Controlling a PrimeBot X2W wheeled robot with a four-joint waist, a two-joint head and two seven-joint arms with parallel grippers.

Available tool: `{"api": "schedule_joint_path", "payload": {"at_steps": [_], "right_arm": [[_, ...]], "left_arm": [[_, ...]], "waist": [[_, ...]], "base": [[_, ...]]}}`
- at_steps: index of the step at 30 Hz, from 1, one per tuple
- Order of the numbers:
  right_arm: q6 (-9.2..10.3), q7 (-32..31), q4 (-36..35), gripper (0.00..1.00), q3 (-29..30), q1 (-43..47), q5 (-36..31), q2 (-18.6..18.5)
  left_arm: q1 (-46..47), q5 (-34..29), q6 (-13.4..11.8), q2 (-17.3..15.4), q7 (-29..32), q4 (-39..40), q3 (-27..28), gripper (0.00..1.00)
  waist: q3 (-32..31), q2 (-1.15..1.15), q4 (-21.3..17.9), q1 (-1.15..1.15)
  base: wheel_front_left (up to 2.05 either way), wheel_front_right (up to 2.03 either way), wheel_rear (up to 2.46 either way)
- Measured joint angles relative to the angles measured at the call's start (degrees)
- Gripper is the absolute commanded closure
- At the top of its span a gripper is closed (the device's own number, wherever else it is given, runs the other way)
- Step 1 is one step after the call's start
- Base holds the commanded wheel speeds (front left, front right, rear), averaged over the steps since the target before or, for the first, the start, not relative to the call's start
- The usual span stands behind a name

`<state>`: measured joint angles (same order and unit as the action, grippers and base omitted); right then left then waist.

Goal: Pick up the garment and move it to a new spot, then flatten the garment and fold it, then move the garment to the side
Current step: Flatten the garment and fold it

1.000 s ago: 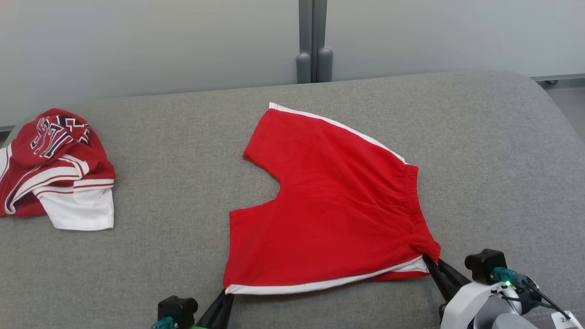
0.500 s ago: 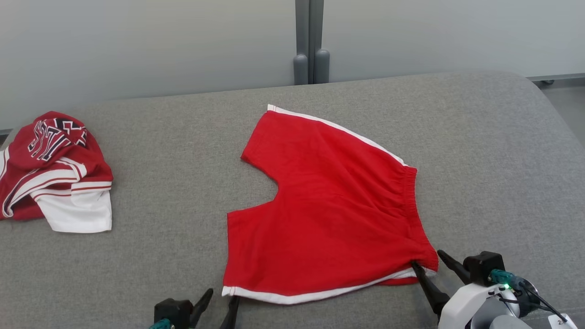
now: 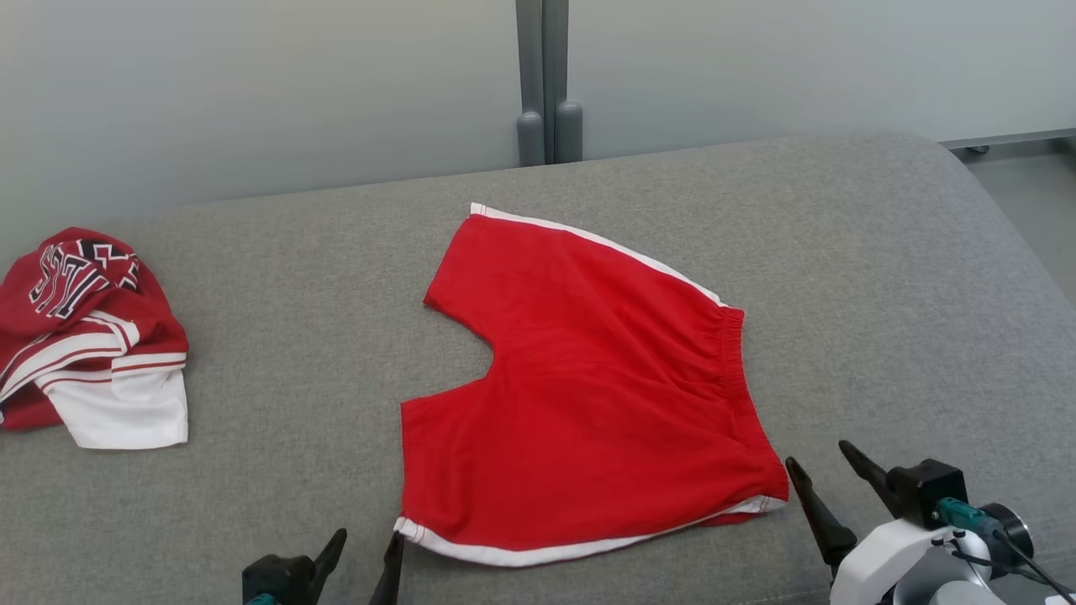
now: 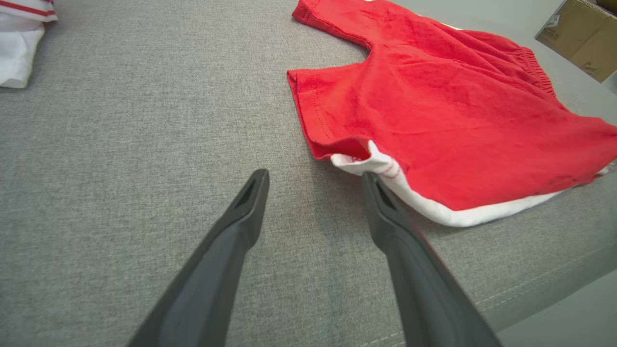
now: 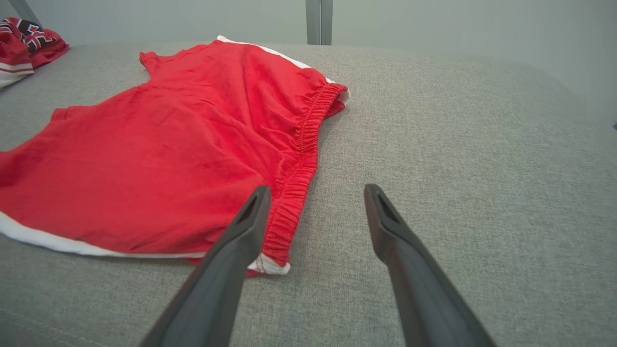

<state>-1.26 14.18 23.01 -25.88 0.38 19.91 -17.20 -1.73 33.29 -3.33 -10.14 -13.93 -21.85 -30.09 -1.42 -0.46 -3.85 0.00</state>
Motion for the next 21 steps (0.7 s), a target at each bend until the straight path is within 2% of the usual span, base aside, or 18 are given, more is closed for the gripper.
{"api": "schedule_joint_path", "payload": {"at_steps": [8, 14, 21], "right_arm": [[3.39, 0.2, -6.1, 0.0, 5.4, 0.1, -0.9, -1.2], [4.98, 0.2, -9.4, 0.0, 7.5, 0.0, -2.0, -1.2], [5.92, 0.2, -12.1, 0.0, 9.1, -1.0, -2.3, -0.3]], "left_arm": [[0.3, -1.2, -0.9, -0.1, -0.3, 3.4, 1.9, 0.0], [3.1, -1.3, -1.6, 1.1, -0.3, 5.8, 3.1, 0.0], [3.8, -1.3, -2.2, 2.2, -0.3, 6.2, 5.4, 0.0]], "waist": [[-1.5, 0.0, -0.9, 0.0], [-2.3, 0.0, -1.0, 0.0], [-3.0, 0.0, -1.6, 0.0]], "base": [[0.0, 0.0, 0.0], [0.0, 0.0, 0.0], [0.0, 0.0, 0.0]]}}
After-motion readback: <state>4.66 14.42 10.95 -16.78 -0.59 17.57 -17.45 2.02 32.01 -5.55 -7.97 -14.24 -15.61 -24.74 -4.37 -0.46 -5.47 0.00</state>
